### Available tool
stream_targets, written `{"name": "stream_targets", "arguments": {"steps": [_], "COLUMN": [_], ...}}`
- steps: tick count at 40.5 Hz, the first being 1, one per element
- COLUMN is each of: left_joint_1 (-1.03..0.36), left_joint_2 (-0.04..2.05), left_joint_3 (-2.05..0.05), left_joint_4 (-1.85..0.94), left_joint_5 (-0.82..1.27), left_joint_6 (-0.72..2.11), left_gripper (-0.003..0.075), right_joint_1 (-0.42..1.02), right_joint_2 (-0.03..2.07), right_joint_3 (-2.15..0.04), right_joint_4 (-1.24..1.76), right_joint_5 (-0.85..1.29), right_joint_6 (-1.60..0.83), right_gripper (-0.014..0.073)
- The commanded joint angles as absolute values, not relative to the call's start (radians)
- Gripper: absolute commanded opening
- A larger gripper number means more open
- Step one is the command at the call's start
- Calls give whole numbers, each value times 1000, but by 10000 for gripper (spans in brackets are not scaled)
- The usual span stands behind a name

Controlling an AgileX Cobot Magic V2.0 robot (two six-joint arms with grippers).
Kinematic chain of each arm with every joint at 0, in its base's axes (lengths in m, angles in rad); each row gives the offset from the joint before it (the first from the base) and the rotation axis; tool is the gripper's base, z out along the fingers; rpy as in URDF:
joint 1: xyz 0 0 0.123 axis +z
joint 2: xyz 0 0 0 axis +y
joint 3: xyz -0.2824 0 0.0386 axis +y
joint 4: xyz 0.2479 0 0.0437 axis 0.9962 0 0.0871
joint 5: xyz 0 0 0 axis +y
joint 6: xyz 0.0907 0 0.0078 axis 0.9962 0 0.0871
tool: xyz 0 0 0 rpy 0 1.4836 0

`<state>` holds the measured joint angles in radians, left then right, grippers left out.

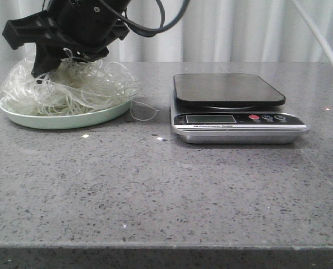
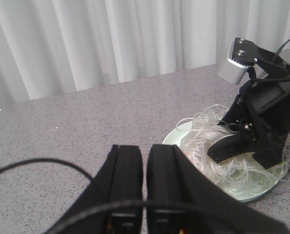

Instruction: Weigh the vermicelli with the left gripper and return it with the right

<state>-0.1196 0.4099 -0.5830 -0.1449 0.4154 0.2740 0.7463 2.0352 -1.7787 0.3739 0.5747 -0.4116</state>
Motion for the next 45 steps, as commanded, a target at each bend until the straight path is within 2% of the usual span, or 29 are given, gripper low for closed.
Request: {"name": "stream_targets", "arguments": {"steps": [1,6,19,31,33,37,42,45], "left_joint_1": [-124,-124,-124,-124,-124,-124,-124,-124], "left_joint_2": [416,416,416,416,416,416,416,416], "left_joint_3": [-608,-608,-608,-608,-608,-608,-608,-608], "left_joint_4": [-155,-155,-155,-155,-155,-155,-155,-155], "left_joint_5": [339,339,338,338,338,338,338,338], "left_joint_6": [262,262,262,262,262,262,262,262], "left_gripper": [145,145,145,145,145,145,145,145], "right_joint_1": [743,743,717,605,577,525,457,416], "right_joint_2": [1962,1940,1833,1747,1741,1729,1711,1699], "right_joint_3": [-1815,-1815,-1815,-1815,-1815,-1815,-1815,-1812], "right_joint_4": [389,389,387,387,387,387,387,388], "right_joint_5": [549,551,587,602,603,620,689,738], "right_joint_6": [-420,-420,-420,-419,-419,-419,-419,-418], "right_gripper": [432,481,475,472,453,358,156,161]}}
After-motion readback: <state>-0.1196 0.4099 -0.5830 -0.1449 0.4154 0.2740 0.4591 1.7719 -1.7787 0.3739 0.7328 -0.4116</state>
